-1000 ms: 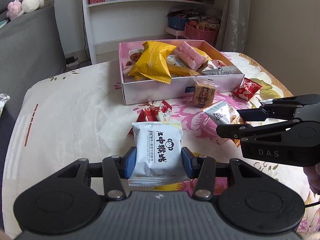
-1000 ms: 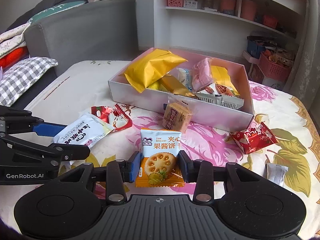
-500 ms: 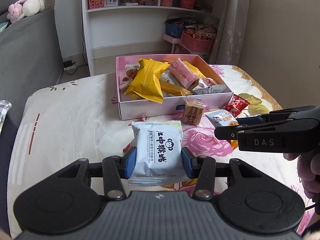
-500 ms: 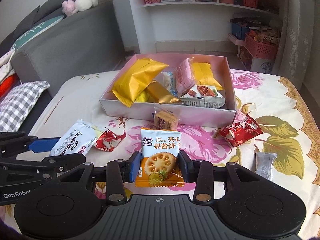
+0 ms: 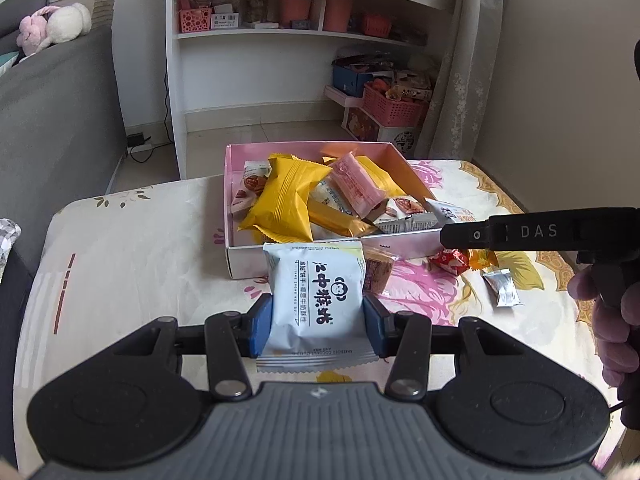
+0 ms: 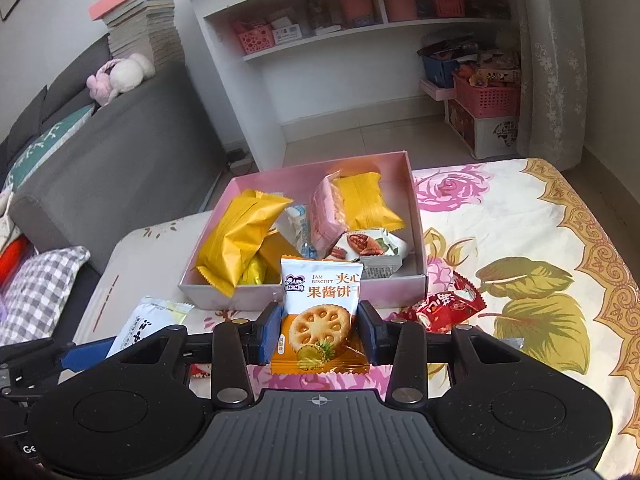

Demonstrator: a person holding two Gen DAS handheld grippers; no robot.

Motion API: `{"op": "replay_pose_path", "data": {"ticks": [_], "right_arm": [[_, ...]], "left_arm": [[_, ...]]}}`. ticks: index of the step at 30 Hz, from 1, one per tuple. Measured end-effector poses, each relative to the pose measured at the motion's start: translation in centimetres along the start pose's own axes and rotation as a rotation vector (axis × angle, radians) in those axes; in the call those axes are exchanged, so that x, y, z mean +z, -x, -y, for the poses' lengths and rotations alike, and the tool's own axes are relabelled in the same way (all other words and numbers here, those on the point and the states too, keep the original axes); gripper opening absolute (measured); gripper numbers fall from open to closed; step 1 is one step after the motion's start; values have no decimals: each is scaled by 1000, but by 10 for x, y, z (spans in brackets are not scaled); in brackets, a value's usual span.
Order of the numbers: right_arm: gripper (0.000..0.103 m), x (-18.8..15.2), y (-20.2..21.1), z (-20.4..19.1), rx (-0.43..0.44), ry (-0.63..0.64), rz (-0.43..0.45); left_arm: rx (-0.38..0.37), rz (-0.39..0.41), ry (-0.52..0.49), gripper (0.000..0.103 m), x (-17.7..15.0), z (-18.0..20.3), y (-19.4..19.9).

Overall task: Organize snacks
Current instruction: 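Carry both packets over the pink box and lower them in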

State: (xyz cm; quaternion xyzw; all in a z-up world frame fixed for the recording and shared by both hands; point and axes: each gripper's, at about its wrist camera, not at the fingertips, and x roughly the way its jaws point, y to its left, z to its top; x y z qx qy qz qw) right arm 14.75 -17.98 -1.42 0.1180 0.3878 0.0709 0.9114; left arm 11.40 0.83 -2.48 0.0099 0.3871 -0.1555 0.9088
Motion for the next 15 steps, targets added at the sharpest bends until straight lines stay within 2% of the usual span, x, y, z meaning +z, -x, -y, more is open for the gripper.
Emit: {"op": "replay_pose_path", "data": {"ticks": [5,15], "right_arm": [[39,13,-11,16,-3,-66,6],[39,31,-35,51,32,-181,28]], "left_arm": [[17,-11,14,44,17,0,-14],[-21,-48,78,44,54,5,-56]]}}
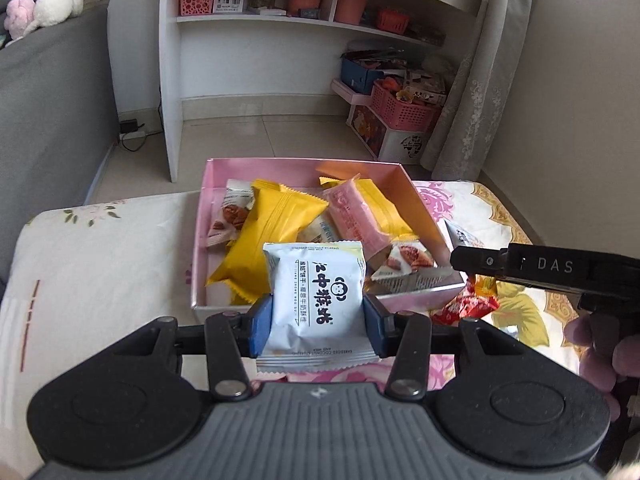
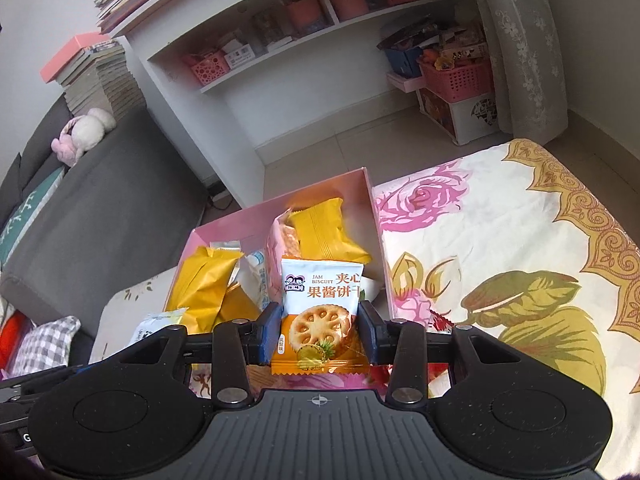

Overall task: Organize snacks
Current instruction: 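Carry both packets over the pink box and lower them in, then open both tools and withdraw them from the box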

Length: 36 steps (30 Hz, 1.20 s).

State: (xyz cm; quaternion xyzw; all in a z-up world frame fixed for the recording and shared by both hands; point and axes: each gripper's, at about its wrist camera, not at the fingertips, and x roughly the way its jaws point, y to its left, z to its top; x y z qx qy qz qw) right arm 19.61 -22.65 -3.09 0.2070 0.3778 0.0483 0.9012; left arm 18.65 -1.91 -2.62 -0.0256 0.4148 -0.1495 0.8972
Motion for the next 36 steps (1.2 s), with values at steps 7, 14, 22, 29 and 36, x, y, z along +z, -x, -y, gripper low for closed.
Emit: {"op": "replay_pose_path", "data": {"ticks": [7,14,22,29,36], "right_arm": [[40,11,-19,13,37,-87,36],[41,15,-35,17,58,-128,48],[43,15,-39,22,78,-176,64],[52,18,-34,25,74,-173,74],[58,18,-31,24,70,-165,70]], "left_arm": [[41,-8,-33,44,16,11,-32],[75,6,-50,44,30,20,-56],[124,17,-93,45,38,34,-70],[138,46,-100,62,37,35,-65],[136,49,-113,68,37,37,-54]]}}
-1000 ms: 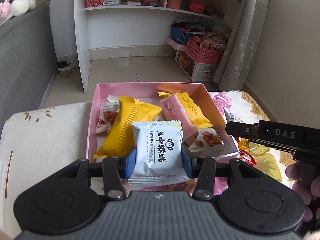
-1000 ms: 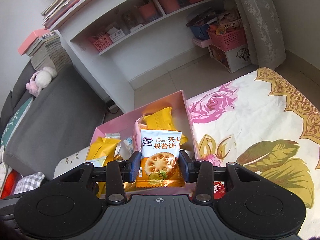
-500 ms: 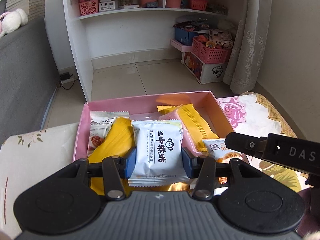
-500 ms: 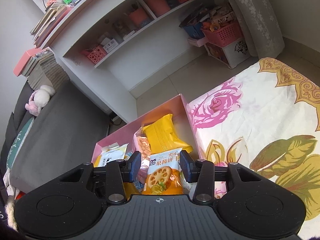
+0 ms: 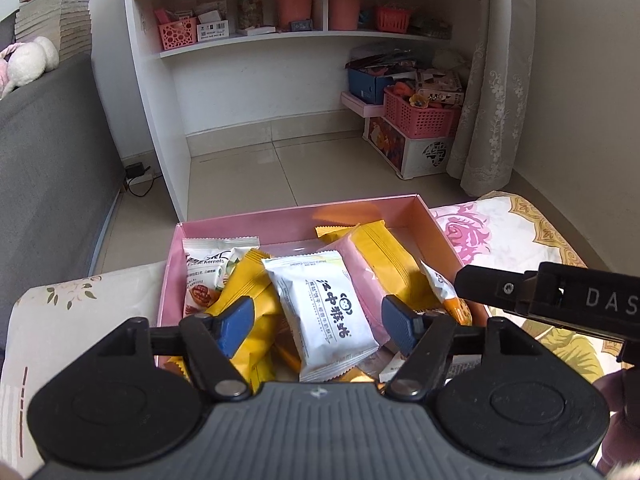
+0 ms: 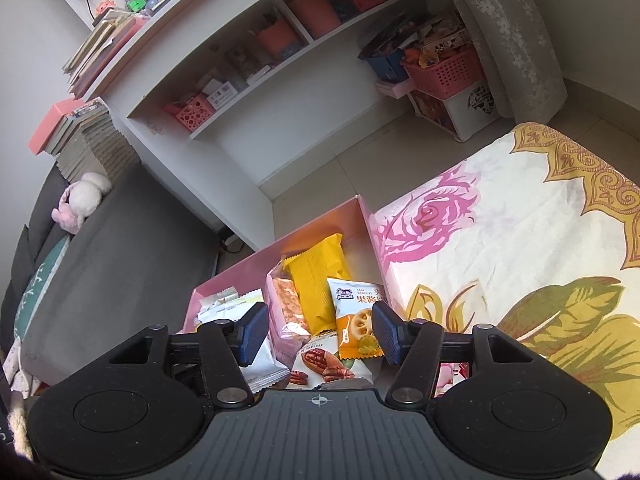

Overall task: Organize snacks
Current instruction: 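Open both tools and withdraw them from the box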

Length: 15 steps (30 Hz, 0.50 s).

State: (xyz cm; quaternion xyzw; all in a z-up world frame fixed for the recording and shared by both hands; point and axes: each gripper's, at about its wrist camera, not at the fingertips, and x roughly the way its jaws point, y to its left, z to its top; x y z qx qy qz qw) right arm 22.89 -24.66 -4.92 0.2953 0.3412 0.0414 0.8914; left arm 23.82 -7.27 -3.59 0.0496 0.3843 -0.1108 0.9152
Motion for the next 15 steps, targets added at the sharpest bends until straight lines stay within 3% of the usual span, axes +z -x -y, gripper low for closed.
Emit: {"op": "replay_pose_path", "data": {"ticks": [15], "right_arm": [[78,-12,31,-20,-11,108,-8]], "left_arm": [[-6,-5,18,80,-19,-18,38]]}}
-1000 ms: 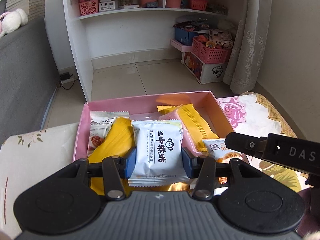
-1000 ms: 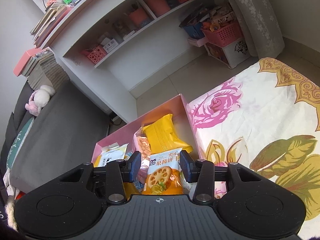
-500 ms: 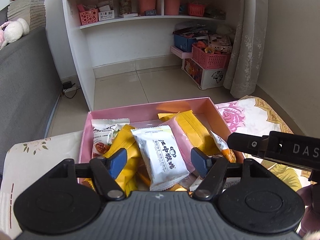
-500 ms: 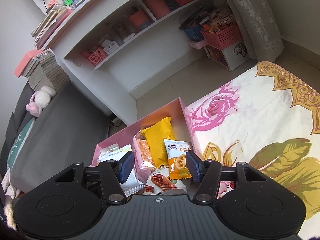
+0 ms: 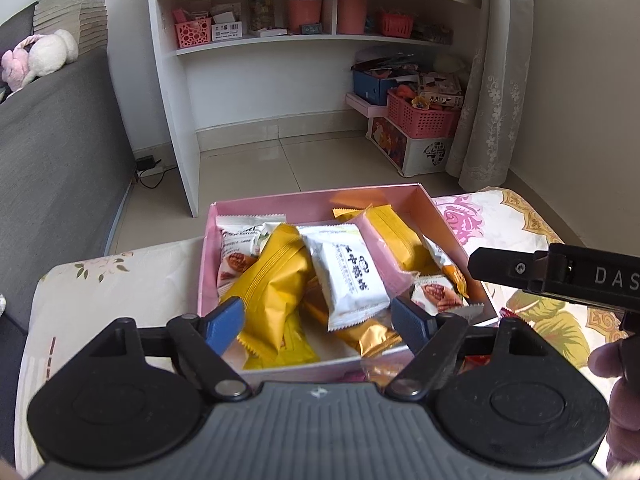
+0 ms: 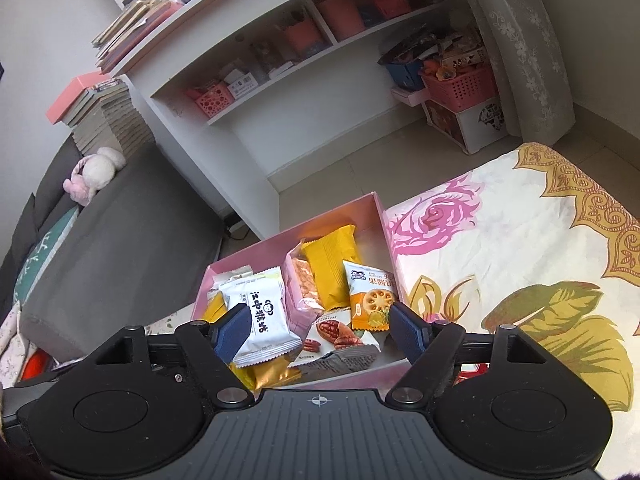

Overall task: Organize snacks
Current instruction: 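Open both tools and withdraw them from the box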

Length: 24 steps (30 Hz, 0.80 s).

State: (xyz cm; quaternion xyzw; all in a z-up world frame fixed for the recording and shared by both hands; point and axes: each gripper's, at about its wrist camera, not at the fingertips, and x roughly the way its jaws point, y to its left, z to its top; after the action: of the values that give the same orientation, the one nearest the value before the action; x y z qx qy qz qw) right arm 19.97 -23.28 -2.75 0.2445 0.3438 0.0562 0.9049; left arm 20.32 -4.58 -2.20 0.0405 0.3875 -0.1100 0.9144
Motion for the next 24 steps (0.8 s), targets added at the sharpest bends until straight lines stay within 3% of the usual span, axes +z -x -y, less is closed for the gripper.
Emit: {"op": "replay_pose_path", "data": {"ticks": [11,24], "right_arm": [[93,-20,33,-21,-39,148,-7],[97,-55,47,-23,-96,317,-50]], "left_arm": [[-13,-11,18,99,-29,-21,34],[13,-31,59,102,-88,-51,48]]}}
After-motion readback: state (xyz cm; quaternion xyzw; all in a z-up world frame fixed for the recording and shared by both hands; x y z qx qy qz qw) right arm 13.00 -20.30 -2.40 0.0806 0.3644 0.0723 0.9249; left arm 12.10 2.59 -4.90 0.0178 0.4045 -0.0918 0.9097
